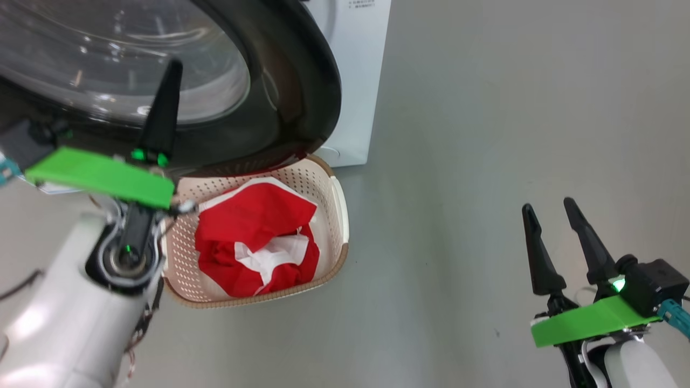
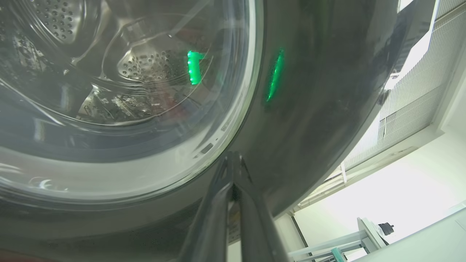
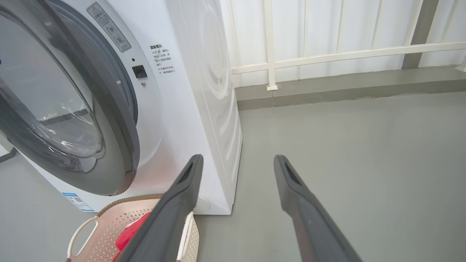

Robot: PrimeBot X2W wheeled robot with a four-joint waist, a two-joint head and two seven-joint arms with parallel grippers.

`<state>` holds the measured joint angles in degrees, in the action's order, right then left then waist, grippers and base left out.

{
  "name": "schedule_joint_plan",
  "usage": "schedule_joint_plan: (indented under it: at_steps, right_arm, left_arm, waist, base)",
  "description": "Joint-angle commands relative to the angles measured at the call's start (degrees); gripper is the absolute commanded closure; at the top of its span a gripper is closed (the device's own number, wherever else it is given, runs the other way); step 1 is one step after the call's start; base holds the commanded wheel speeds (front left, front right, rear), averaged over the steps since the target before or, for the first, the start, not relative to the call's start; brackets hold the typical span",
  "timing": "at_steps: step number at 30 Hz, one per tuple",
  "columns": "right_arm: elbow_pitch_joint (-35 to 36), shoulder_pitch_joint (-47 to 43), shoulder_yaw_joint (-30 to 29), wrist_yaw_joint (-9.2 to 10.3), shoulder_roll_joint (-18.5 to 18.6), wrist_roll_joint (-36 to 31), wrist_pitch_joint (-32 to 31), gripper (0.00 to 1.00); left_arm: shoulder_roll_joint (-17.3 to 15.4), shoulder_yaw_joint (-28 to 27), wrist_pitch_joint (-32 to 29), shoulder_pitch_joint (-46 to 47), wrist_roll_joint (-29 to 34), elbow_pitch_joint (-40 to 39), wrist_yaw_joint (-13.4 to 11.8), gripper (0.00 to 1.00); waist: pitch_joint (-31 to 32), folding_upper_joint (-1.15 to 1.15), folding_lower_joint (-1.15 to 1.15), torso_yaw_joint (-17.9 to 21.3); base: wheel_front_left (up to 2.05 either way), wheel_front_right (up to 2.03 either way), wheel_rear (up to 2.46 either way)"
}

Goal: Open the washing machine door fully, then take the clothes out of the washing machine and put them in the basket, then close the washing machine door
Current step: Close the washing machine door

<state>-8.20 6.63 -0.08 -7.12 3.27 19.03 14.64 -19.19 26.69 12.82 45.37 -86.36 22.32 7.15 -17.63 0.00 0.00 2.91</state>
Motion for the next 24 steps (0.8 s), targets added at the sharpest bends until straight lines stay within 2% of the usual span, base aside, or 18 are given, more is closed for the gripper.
schedule_joint_plan:
  at_steps: [1,12,21,24]
  right_arm:
    - [1.06,-1.22,0.87,-0.36,0.5,-0.25,0.36,0.0]
    - [0.85,-4.44,0.13,-0.36,0.95,-0.37,0.36,0.0]
    - [0.93,-7.22,-0.78,-0.36,1.51,-0.45,0.36,0.0]
    - [0.89,-7.94,-0.97,-0.36,1.76,-0.48,0.36,0.0]
  left_arm:
    - [-2.7,-1.75,0.75,-1.5,-0.16,-1.85,0.34,1.0]
    - [-3.47,-3.97,2.12,-14.93,2.02,-3.29,0.34,1.0]
    - [-1.0,-11.43,2.17,-25.08,8.84,-2.98,0.34,1.0]
    - [-0.69,-12.91,2.17,-27.64,11.22,-3.13,0.34,0.85]
  waist:
    - [1.59,0.0,0.0,-0.81]
    - [5.89,0.0,0.0,-2.86]
    - [8.69,0.0,0.0,-4.29]
    - [9.5,0.0,0.0,-4.44]
  base:
    - [0.0,0.0,0.0]
    - [0.0,0.0,0.0]
    - [0.0,0.0,0.0]
    - [0.0,0.0,0.0]
